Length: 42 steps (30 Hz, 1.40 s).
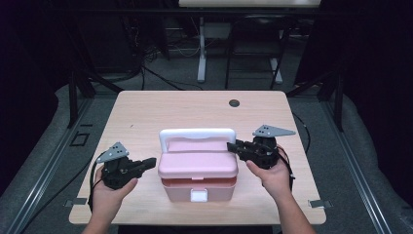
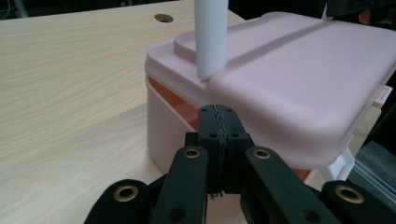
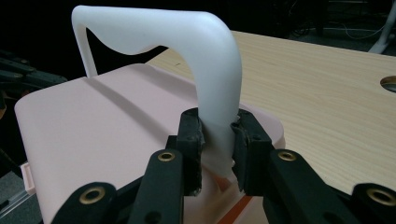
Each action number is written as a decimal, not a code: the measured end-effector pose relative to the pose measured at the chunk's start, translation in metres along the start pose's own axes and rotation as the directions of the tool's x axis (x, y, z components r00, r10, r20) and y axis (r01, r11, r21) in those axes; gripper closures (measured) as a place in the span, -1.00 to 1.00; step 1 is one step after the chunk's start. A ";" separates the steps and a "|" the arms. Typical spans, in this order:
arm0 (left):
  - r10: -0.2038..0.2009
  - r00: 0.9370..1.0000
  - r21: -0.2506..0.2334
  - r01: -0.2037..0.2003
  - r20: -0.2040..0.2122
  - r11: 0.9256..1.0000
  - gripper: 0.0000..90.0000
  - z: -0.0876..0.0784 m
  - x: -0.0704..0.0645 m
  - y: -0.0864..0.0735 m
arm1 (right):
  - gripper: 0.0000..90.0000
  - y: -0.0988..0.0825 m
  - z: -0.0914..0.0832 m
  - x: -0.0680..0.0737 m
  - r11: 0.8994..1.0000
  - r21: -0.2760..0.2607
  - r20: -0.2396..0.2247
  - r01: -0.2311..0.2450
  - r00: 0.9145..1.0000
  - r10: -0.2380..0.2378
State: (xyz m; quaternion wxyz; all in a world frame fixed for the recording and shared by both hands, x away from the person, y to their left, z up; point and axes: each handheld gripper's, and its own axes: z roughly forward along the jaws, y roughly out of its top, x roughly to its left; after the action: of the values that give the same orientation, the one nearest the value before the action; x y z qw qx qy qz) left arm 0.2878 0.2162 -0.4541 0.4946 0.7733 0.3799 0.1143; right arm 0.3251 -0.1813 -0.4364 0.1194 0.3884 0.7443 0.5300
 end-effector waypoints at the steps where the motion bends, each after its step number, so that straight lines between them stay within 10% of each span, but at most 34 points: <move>1: 0.002 1.000 0.002 -0.002 0.001 1.000 1.00 0.000 -0.001 0.000 | 0.65 0.000 0.000 0.000 1.000 -0.003 -0.001 -0.004 1.000 0.004; 42: 0.029 0.996 0.101 -0.037 0.082 0.994 1.00 0.019 -0.020 -0.006 | 0.65 0.003 0.000 -0.002 1.000 -0.018 -0.011 -0.018 1.000 0.018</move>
State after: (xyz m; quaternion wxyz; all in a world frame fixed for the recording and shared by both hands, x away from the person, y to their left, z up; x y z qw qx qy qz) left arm 0.2818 0.1904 -0.4645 0.4671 0.8080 0.3521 0.0714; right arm 0.3281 -0.1819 -0.4343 0.1141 0.3910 0.7367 0.5397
